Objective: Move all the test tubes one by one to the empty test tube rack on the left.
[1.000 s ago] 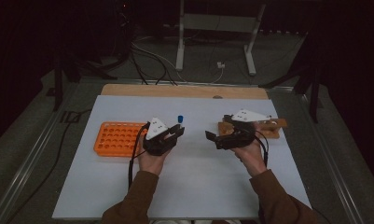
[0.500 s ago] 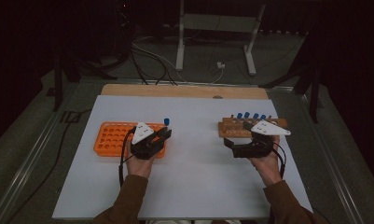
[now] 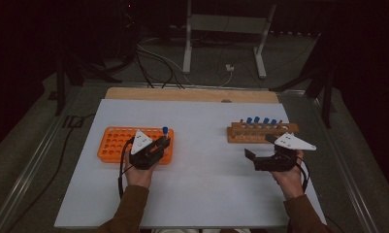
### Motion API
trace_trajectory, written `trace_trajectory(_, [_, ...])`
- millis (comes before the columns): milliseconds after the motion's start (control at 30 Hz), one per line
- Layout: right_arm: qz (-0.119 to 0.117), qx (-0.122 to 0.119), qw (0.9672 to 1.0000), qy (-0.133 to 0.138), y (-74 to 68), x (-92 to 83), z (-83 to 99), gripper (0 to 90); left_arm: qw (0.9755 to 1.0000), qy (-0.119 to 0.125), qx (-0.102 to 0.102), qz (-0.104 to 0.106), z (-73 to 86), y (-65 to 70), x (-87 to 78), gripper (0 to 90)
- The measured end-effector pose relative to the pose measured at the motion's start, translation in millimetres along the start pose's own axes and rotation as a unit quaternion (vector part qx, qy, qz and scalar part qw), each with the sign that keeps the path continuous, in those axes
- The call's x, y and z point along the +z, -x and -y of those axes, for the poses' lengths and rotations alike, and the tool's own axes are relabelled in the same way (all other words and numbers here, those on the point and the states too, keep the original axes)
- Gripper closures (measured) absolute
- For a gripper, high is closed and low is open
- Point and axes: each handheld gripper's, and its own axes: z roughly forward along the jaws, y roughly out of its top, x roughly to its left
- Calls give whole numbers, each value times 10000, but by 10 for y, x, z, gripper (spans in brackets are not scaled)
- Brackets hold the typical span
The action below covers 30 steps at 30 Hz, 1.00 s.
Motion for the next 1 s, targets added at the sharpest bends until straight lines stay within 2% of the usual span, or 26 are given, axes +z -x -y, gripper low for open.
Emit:
trace_trajectory(100, [23,43,10000,-28,29,-22,37,0,10000,-65,-25,-22,50,-9,0,777])
trace_trajectory(233, [52,71,10000,-21,53,-65,77,0,9994,-335,53,-109,123,9,1,776])
trace_trajectory(367, [65,94,9999,-14,68,-90,94,0,9979,-610,184,-152,178,19,18,776])
trace_trajectory(567, [103,150,9998,-22,98,-110,121,0,9952,-874,392,-222,212,62,72,777])
trace_trajectory(867, [88,147,9998,-49,91,-97,139,0,9953,-876,334,-221,235,70,58,770])
trace_trajectory(900, [84,144,9998,-49,91,-96,142,0,9955,-874,310,-200,235,70,55,759])
trace_trajectory(1000, [82,149,9998,-47,94,-96,146,0,9957,-838,294,-270,226,89,48,646])
